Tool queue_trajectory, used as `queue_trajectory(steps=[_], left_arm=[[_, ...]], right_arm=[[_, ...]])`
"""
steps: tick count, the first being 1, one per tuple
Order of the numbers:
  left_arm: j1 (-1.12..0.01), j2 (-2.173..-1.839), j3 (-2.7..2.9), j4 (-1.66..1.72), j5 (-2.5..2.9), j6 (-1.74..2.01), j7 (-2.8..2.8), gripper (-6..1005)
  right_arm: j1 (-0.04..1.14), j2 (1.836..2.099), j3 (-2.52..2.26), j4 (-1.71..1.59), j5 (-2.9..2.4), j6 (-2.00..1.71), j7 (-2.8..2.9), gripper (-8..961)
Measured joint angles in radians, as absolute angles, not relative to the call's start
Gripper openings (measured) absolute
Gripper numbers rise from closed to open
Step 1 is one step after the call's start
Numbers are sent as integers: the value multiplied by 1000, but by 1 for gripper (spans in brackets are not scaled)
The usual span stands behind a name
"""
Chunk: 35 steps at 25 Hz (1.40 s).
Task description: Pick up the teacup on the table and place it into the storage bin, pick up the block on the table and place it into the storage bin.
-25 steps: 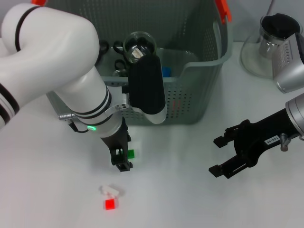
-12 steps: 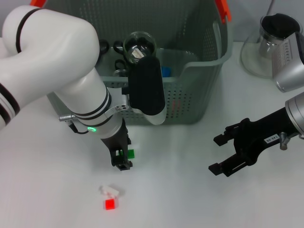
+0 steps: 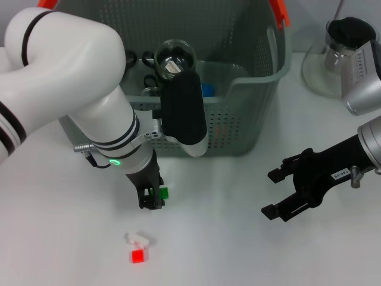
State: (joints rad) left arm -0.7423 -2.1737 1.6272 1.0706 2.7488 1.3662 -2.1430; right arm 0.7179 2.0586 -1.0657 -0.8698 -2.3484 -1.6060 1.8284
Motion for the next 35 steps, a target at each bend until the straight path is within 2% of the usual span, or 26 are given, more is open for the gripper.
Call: queue_trajectory(steps=[6,9,14,21,29,35], left_arm=[[-747,-2174,1623,1061,2749,1370,-2146,408],[-749,-2174,1628,1059,2750,1371,-2151,240],[-749,-2174,1627,1068,2750,1381,-2156,204],[-731,-2171,1580,1158,2745,1438,-2244,203],[-646,-2169,1343,1386,2518,1659,-2264,201],[-711,-2150,982,1409,2229,1963,-2264,201]], right_arm=[[718,2059,-1066,-870,-2348,-1606,1830,945],[718,2059,-1068,-870,-2348,-1606,1830,945],[719,2059,-1067,-870,-2348,-1606,1831,945],[716,2056,-1063,-870,-2349,-1606,1831,945],[710,2053,-1061,-870,-2349,-1607,1830,945],[712,2053,-1064,-870,-2348,-1608,1830,944]])
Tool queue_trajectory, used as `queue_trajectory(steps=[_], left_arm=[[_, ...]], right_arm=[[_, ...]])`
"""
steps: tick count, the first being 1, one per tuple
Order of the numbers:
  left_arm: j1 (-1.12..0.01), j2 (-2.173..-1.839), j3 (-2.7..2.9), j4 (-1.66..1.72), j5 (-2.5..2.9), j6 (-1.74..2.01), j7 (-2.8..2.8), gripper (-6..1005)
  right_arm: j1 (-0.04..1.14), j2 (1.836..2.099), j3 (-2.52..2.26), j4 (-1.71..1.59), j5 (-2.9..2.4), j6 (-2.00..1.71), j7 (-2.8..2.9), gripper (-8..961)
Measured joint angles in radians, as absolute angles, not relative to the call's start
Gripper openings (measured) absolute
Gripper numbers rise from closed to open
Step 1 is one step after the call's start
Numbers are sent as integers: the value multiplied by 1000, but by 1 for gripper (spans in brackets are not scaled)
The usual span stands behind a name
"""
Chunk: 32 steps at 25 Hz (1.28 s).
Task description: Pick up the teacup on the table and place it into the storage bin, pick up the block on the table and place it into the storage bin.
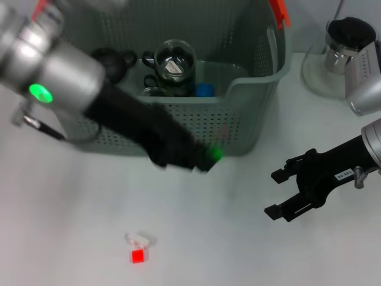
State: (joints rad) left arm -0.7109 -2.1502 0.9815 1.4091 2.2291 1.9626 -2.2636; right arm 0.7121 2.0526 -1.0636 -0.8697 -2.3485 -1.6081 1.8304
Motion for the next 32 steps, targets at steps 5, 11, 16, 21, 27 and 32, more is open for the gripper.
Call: queue_trajectory(steps=[5,11,16,21,27,32], left_arm=[[-799,-2080,761,1324,2061,2008,-2292,200],[-838,-2007,717,1222,2059,1785,-2302,200],[-893,-1959,741,1085,2155,1515,-2315,205],[-911,-1975,831,1059,2293,1345,-2351,225],[-906,-2004,886,1067,2349,1276,-2357,248],[-903,-2006,885,1096,2353,1275,-2355,300]], right_arm=[[714,2057,-1065,-870,-2348,-1607,1823,944],[718,2061,-1070,-870,-2348,-1606,1823,944],[721,2061,-1073,-870,-2350,-1610,1828,944],[721,2062,-1074,-870,-2350,-1612,1825,944],[721,2062,-1077,-870,-2350,-1612,1824,944],[721,2062,-1078,-870,-2350,-1612,1824,945]])
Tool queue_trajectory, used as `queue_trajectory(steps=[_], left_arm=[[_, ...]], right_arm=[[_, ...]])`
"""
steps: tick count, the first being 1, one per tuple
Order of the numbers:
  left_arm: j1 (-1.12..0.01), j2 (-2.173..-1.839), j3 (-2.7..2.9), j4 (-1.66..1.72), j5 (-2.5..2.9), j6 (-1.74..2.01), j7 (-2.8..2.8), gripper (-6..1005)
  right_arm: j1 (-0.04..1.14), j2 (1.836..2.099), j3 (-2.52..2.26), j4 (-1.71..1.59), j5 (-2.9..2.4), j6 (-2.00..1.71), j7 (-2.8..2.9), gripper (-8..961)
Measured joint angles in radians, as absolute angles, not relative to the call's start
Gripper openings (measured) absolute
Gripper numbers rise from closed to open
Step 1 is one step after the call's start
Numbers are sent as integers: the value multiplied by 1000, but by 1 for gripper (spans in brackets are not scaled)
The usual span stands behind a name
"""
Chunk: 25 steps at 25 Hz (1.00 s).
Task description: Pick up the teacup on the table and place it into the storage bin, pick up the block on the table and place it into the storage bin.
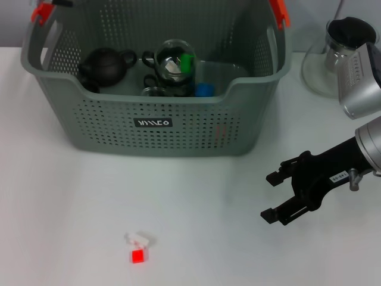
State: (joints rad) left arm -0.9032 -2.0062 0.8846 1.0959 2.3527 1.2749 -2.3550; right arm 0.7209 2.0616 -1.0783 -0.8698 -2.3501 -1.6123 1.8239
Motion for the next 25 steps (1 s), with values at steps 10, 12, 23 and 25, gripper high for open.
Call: queue_trajectory(steps=[10,12,23,25], left_arm=[[-776,-2050,888,1469,2204,1620,-2258,778],[-734,-2077,900,1585,2179,1766,-2177,817],[-512,-2161,1085,1812,2260,1909,-2113,969],[-486,-2168,1149,1816,2318,1910,-2151,969]], right_arm=[[721,2062,-1080,-870,-2350,-1607,1832,945],[721,2062,-1076,-870,-2350,-1606,1832,944],[722,2063,-1074,-870,-2350,-1592,1844,945],[722,2063,-1074,-870,-2350,-1592,1852,945]])
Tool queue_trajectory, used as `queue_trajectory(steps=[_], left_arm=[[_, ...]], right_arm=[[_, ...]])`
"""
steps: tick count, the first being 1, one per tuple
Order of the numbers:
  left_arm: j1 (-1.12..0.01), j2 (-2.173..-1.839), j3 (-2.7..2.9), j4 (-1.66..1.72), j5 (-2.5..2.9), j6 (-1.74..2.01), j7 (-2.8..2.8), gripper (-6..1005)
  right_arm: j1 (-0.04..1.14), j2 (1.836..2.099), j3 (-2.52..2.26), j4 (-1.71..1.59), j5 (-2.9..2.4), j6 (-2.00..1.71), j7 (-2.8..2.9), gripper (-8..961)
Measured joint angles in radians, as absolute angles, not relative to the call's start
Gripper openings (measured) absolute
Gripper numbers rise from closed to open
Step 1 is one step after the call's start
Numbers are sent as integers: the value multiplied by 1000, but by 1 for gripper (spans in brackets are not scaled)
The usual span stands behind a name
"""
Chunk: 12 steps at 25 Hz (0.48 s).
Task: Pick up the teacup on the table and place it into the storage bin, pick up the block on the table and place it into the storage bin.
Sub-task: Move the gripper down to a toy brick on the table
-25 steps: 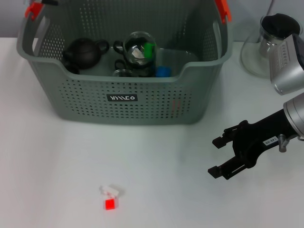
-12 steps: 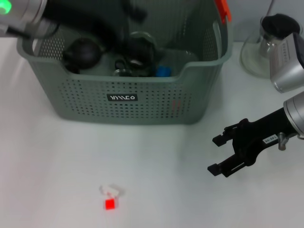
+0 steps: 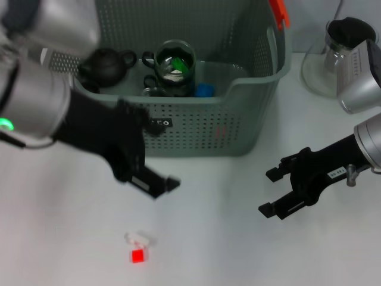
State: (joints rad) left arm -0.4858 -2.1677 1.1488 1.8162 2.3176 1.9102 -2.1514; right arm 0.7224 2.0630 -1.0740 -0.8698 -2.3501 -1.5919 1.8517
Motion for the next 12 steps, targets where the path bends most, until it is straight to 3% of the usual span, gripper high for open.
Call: queue_trajectory(steps=[12], left_arm=[[-471,-2175,1397,1744,2566,1873,-2586,968]], right_arm=[[731,2055,-1073,-861,-2350,-1578,1859,945]])
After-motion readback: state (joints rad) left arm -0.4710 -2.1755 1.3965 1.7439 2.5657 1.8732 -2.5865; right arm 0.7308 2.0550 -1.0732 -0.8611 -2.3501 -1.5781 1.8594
